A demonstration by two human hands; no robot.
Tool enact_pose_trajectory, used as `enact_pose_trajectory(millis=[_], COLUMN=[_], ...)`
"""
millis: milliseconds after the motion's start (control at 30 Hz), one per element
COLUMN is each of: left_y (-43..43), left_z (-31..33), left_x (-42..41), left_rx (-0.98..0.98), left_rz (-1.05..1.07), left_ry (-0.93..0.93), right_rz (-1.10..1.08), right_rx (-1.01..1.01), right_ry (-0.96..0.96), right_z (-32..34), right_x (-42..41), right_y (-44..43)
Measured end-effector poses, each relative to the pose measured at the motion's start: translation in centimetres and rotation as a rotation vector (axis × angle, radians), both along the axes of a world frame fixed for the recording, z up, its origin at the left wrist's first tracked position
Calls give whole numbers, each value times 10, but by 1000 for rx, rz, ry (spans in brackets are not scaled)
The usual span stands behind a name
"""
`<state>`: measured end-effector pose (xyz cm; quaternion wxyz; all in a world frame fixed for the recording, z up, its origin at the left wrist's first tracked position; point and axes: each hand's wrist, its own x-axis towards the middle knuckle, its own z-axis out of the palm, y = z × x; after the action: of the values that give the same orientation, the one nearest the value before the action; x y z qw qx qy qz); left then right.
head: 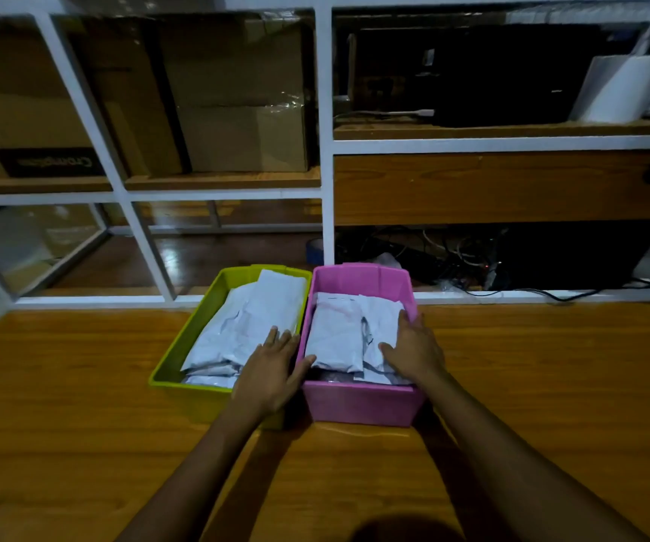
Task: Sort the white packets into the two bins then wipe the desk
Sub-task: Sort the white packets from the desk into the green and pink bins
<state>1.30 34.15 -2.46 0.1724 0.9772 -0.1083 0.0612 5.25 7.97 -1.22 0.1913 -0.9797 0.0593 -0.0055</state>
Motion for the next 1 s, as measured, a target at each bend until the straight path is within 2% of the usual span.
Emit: enact_pose_trajectory(millis=[300,533,800,1000], left_y=[34,93,220,328], left_z=[-4,5,-6,8], left_x=[-13,-26,-26,-34], left_rx=[102,32,-17,-16], left_rz=[132,233,346,345], left_ry=[-5,69,96,86], right_rz=[106,199,254,287], right_rx=[-13,2,28,56], right_ry=[11,22,18,29], right_z=[1,6,14,11], right_x=[-8,-15,-11,-6], right_y=[38,103,225,343])
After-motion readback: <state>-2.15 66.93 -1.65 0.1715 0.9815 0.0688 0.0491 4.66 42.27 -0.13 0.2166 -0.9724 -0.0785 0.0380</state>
